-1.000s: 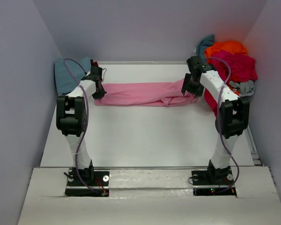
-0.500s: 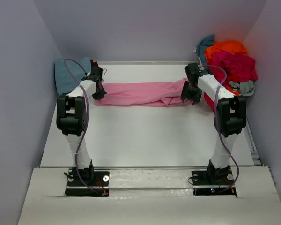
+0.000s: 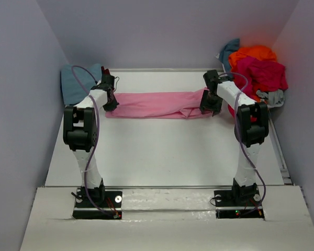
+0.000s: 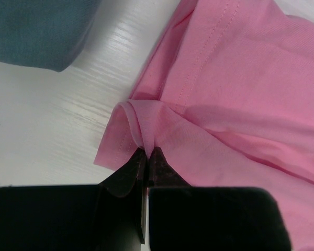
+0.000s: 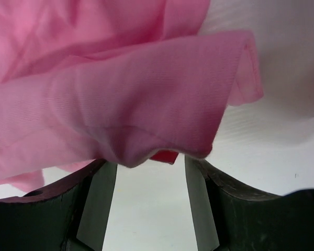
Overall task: Fold and stack the t-shirts
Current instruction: Fold the tshirt
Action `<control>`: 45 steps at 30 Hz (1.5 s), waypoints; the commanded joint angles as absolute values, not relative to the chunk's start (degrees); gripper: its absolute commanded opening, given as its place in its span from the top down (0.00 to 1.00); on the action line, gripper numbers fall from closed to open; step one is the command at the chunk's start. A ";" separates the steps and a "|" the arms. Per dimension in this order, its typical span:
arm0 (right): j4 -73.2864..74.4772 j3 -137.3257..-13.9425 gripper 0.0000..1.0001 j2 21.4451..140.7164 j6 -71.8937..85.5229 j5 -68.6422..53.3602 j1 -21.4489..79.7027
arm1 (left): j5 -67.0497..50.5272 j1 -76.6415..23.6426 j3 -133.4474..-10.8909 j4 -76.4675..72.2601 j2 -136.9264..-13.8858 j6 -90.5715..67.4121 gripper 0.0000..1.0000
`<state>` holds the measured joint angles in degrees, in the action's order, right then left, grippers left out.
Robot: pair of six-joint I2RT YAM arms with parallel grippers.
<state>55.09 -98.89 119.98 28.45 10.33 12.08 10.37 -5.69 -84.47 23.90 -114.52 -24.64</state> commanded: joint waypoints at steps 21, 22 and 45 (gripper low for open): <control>54.84 -102.84 0.40 119.97 28.04 11.78 12.48 | 11.60 -5.89 -86.13 24.52 -114.43 -23.64 0.94; 55.02 -102.57 0.40 119.80 28.04 11.78 12.48 | 11.60 -5.89 -86.05 24.52 -114.43 -23.64 0.94; 53.97 -94.41 0.41 114.26 29.53 13.71 12.48 | 11.43 -5.89 -86.04 24.61 -114.61 -23.55 0.94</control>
